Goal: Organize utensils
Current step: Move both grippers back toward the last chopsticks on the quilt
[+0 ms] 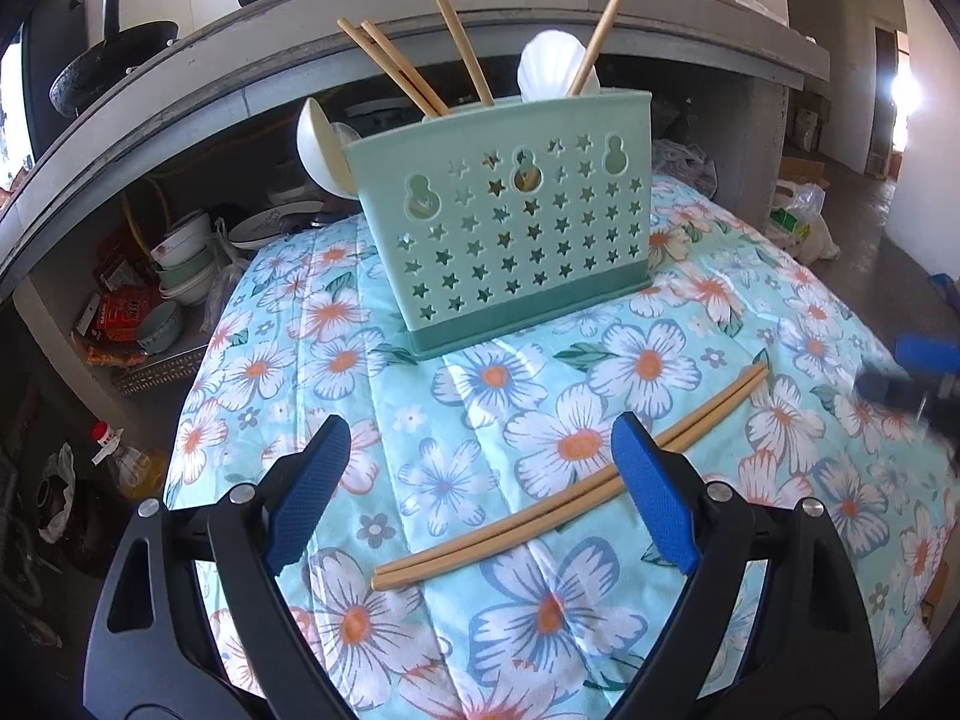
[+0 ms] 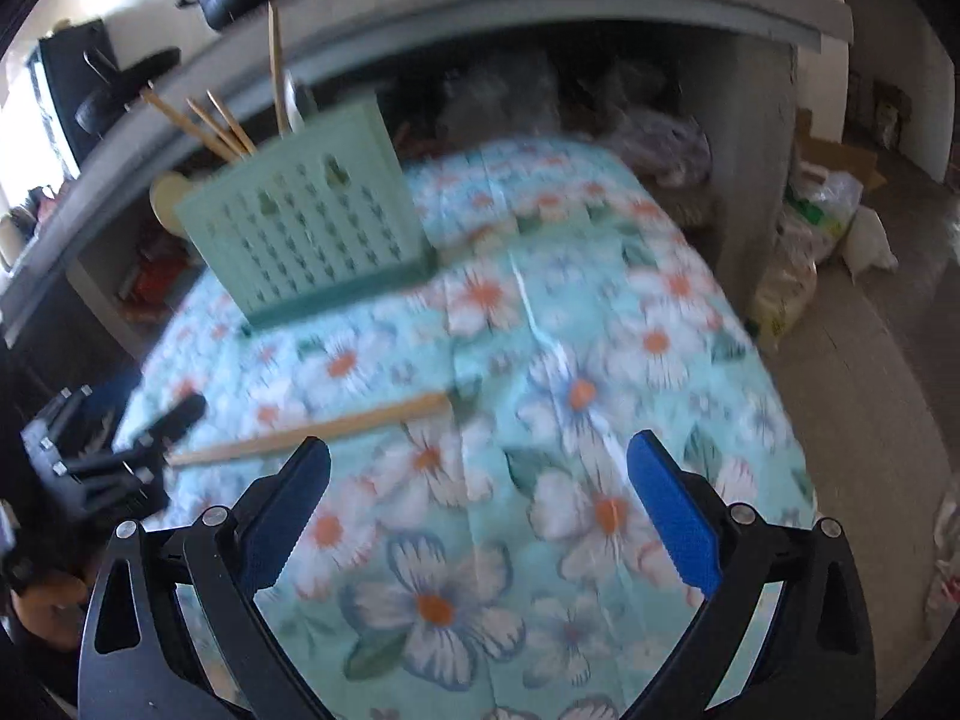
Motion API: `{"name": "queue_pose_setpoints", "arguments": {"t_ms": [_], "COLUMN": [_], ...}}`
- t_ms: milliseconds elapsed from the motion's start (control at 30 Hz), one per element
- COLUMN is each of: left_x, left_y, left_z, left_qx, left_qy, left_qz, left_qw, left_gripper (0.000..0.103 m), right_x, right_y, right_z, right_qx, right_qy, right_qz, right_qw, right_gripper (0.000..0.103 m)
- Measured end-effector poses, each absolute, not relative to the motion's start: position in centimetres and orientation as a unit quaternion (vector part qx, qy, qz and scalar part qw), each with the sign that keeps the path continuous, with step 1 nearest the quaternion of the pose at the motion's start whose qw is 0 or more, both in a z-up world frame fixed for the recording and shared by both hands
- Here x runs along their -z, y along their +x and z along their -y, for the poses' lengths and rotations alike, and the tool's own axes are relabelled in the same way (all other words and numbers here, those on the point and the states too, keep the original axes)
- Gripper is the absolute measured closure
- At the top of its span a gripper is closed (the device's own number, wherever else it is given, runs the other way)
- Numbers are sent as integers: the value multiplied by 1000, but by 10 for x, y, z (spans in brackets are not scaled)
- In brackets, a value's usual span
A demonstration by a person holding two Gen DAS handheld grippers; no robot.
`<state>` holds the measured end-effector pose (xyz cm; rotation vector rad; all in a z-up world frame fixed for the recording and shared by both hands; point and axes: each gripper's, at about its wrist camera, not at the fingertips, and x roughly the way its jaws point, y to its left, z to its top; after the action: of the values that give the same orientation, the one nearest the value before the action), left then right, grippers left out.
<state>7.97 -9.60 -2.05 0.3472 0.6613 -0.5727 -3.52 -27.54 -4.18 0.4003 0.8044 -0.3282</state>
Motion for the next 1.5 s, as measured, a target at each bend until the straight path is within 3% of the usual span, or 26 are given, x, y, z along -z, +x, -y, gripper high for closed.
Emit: {"name": "queue_pose_setpoints", "arguments": {"t_ms": [133,267,400,1500], "left_x": [29,33,32,34], "left_y": [80,77,74,64], "left_z": [101,107,113,129], "left_qx": [274,274,274,294], "left_qy": [192,208,208,235], "left_qz": [-326,-327,-327,-320], "left_qw": [884,880,880,869], "left_gripper": [18,18,19,19], "right_x": [85,87,89,91], "right_y": [-38,-38,-39,-49], "right_z": [267,262,274,264], "right_qx": [186,185,167,141], "right_qy": [185,146,180,125], "right_qz": [-454,-458,-456,-452], "right_qw": [852,857,855,872], "right_gripper": [6,6,6,6]}}
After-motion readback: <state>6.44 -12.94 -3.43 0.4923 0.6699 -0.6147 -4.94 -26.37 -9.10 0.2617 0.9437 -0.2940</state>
